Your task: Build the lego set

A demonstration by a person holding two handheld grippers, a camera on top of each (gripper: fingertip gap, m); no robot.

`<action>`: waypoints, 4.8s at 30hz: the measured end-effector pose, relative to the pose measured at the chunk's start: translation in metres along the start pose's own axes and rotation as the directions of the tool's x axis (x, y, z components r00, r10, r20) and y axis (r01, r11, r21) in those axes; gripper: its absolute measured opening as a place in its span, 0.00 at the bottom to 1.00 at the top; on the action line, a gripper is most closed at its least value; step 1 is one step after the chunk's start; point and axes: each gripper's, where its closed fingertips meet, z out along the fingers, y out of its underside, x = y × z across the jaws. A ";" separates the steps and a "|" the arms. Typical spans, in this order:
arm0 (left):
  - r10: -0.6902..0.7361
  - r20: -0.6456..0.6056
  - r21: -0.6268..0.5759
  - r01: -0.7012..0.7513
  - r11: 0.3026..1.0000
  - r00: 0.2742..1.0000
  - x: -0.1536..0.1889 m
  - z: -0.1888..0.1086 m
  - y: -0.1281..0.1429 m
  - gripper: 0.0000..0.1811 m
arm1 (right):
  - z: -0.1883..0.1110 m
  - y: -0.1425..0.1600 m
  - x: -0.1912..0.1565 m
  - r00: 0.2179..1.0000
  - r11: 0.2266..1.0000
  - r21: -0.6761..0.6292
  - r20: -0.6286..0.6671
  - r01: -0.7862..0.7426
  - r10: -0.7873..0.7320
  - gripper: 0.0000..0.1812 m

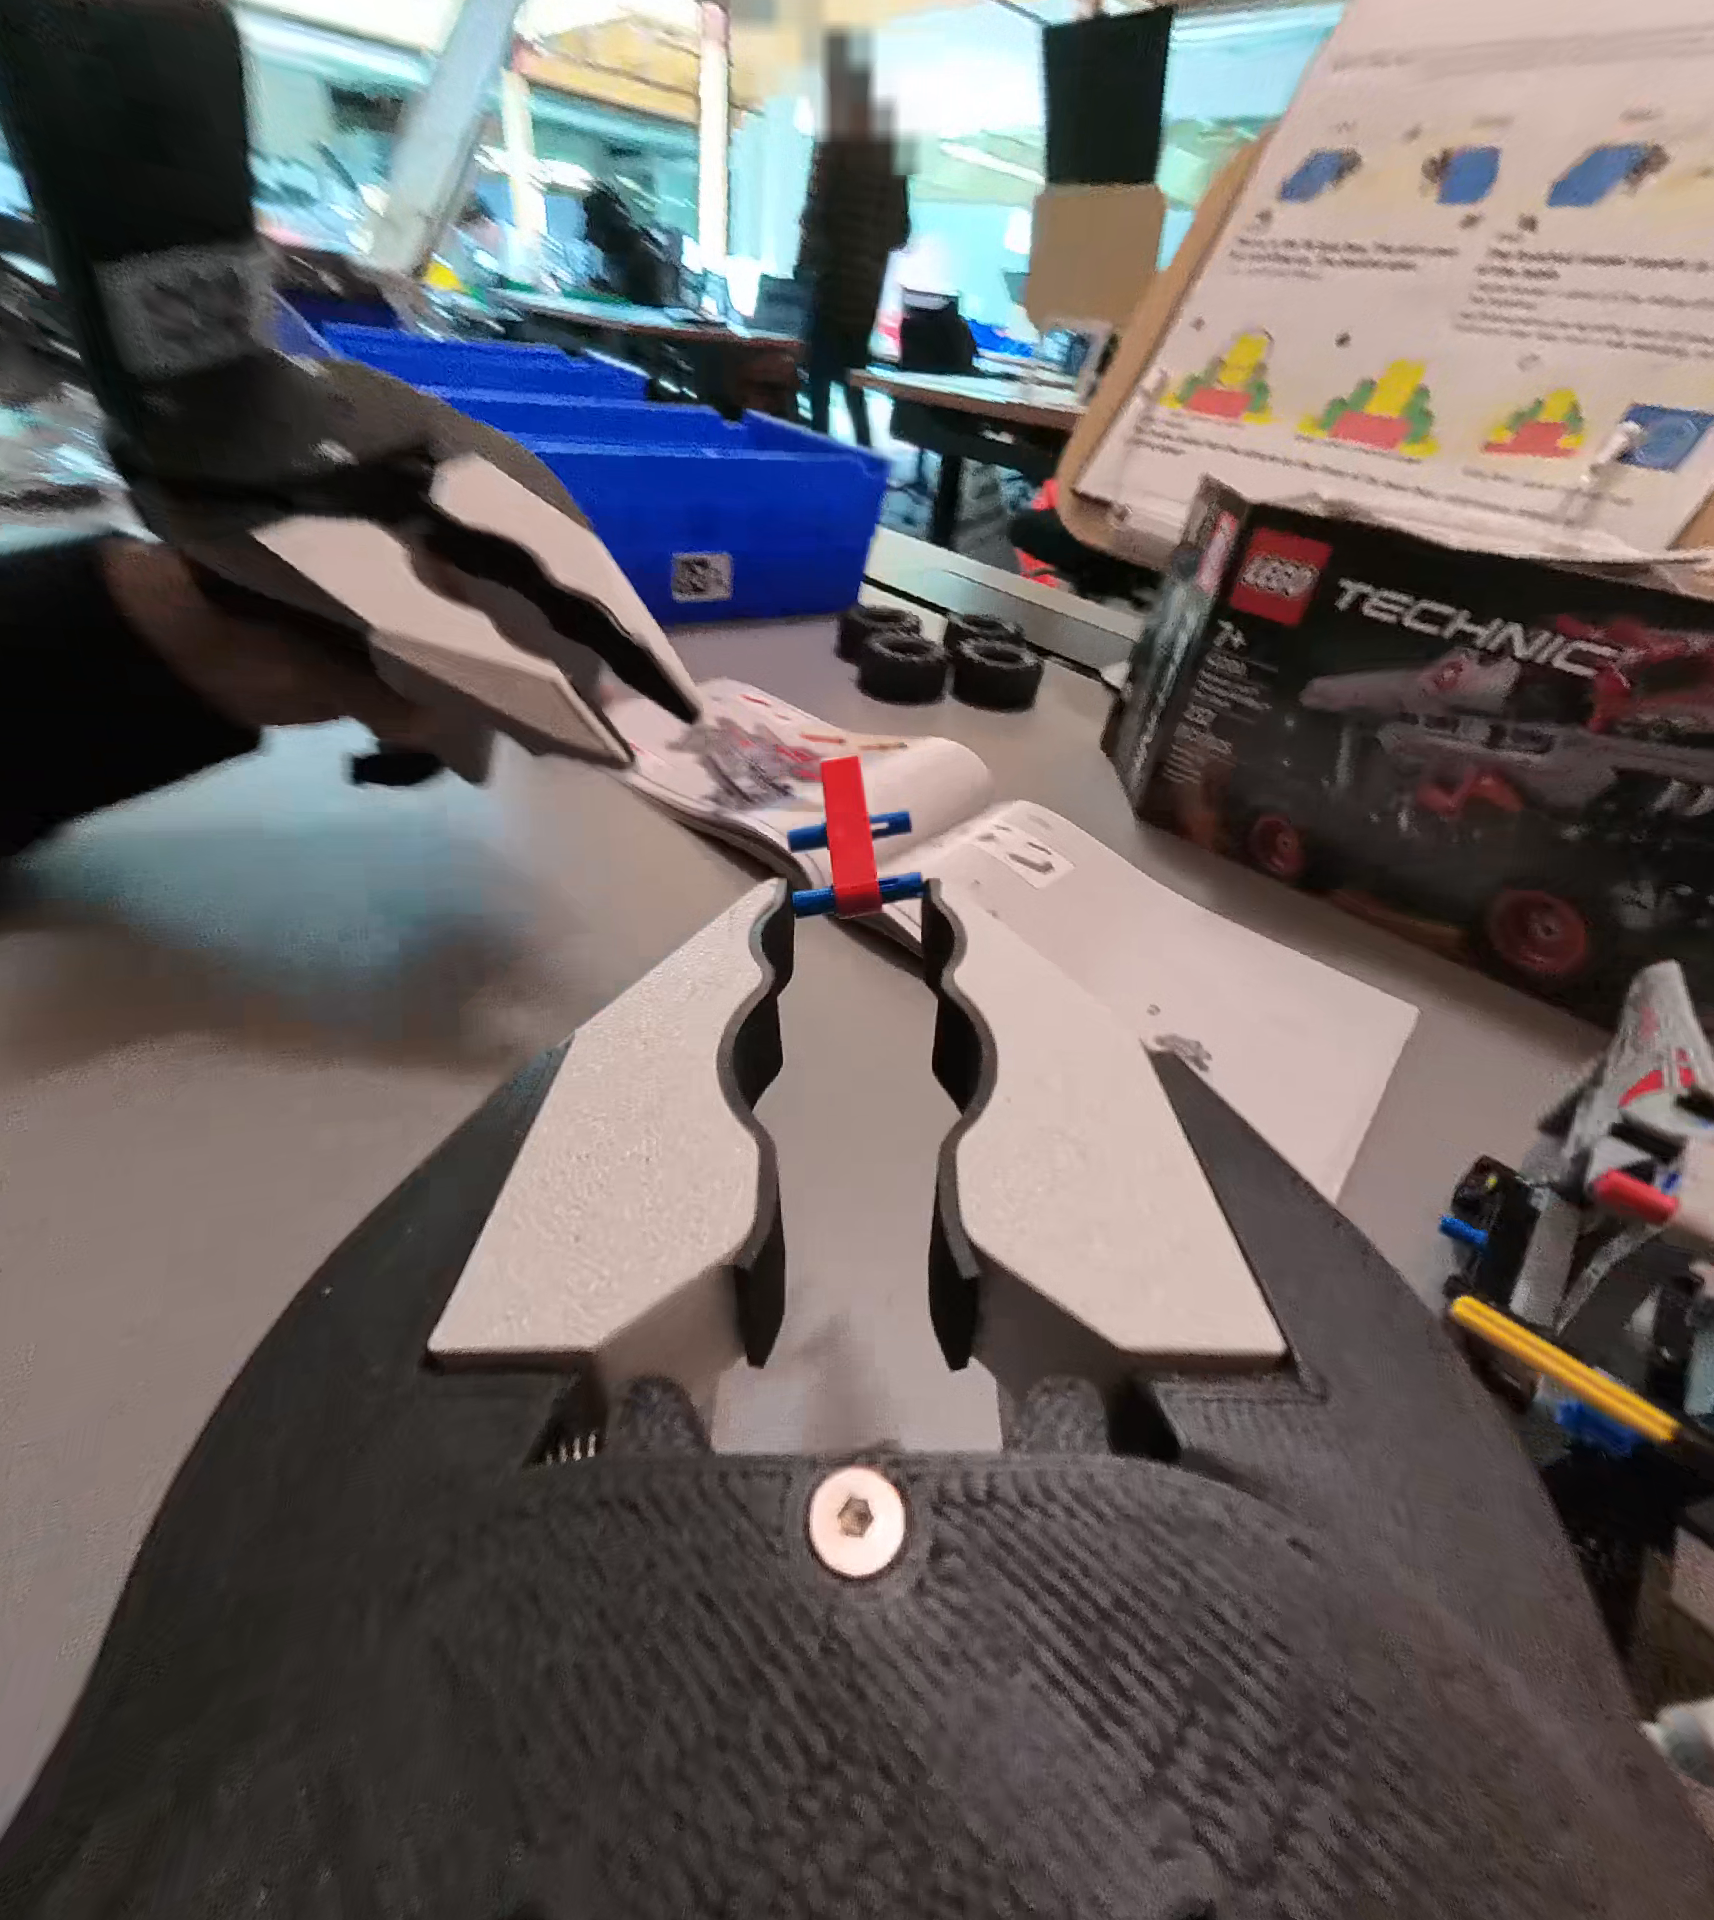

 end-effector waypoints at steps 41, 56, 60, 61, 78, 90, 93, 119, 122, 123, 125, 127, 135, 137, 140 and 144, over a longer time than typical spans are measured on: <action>0.314 0.560 -0.574 0.086 0.814 0.767 -0.092 -0.083 0.127 0.00 | 0.048 0.093 0.022 0.986 0.799 -0.578 -0.123 -0.163 0.112 0.13; 0.349 0.478 -0.394 -0.159 0.905 0.806 -0.054 -0.049 0.068 0.00 | 0.046 0.068 0.017 0.903 0.819 -0.514 -0.176 0.256 -0.392 0.13; 0.263 0.338 -0.270 -0.175 0.947 0.904 -0.007 -0.024 0.040 0.00 | 0.035 0.040 0.007 0.913 0.903 -0.362 -0.237 0.234 -0.332 0.12; 0.251 0.302 -0.246 -0.179 0.953 0.920 0.005 -0.017 0.032 0.00 | 0.031 0.035 0.005 0.920 0.913 -0.340 -0.237 0.224 -0.314 0.13; 0.150 -0.045 -0.001 -0.151 0.989 0.988 0.056 0.095 -0.039 0.01 | -0.028 0.009 0.019 0.941 0.981 -0.174 -0.309 0.090 -0.141 0.13; 0.224 -0.234 0.145 -0.194 0.970 0.946 0.055 0.150 -0.066 0.05 | -0.068 0.011 0.072 0.880 0.976 -0.213 -0.470 -0.048 -0.060 0.13; 0.261 -0.227 0.244 -0.204 0.948 0.938 0.058 0.149 -0.087 0.09 | -0.076 0.014 0.071 0.854 0.961 -0.271 -0.511 -0.049 -0.100 0.12; 0.459 0.185 -0.015 -0.464 0.886 0.869 0.034 0.173 -0.040 0.09 | -0.131 0.055 0.105 0.724 0.938 -0.268 -0.689 -0.220 -0.028 0.13; 0.461 0.173 -0.006 -0.467 0.884 0.871 0.037 0.170 -0.039 0.08 | -0.127 0.060 0.105 0.708 0.929 -0.253 -0.706 -0.272 0.015 0.13; 0.464 0.170 -0.002 -0.470 0.883 0.870 0.038 0.169 -0.039 0.08 | -0.126 0.061 0.106 0.697 0.929 -0.235 -0.716 -0.284 0.032 0.13; 0.470 0.169 0.011 -0.479 0.878 0.866 0.040 0.166 -0.039 0.07 | -0.128 0.059 0.109 0.672 0.939 -0.206 -0.740 -0.276 0.035 0.13; 0.472 0.167 0.011 -0.480 0.877 0.866 0.040 0.166 -0.039 0.06 | -0.132 0.059 0.111 0.654 0.940 -0.224 -0.757 -0.257 -0.002 0.13; 0.477 0.153 0.010 -0.484 0.875 0.865 0.042 0.167 -0.038 0.05 | -0.141 0.062 0.112 0.641 0.931 -0.196 -0.766 -0.308 0.050 0.13; 0.478 0.151 0.011 -0.485 0.874 0.865 0.042 0.167 -0.038 0.05 | -0.142 0.064 0.114 0.639 0.925 -0.186 -0.765 -0.332 0.076 0.13; 0.484 0.146 0.009 -0.490 0.871 0.863 0.043 0.167 -0.037 0.05 | -0.143 0.066 0.115 0.638 0.919 -0.165 -0.762 -0.358 0.111 0.13; 0.490 0.139 0.007 -0.496 0.868 0.860 0.044 0.168 -0.037 0.05 | -0.145 0.066 0.117 0.631 0.914 -0.141 -0.762 -0.381 0.146 0.13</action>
